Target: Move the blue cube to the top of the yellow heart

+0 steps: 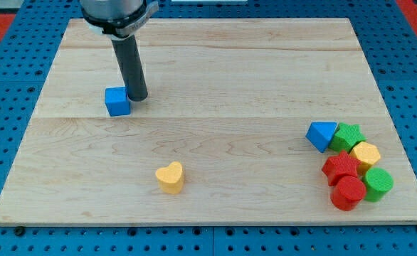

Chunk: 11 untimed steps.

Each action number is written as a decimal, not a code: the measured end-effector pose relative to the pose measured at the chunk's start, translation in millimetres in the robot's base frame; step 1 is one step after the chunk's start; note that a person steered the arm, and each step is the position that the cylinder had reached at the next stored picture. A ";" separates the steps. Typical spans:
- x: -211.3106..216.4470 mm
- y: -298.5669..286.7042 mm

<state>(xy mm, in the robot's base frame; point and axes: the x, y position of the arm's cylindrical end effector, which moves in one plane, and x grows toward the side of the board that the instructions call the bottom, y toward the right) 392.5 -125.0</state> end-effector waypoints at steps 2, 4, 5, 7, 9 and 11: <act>10.2 -80.8; 65.2 -15.3; 50.3 -5.0; 50.3 45.6; 77.0 91.7; 64.4 87.7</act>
<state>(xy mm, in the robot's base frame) 456.9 -37.3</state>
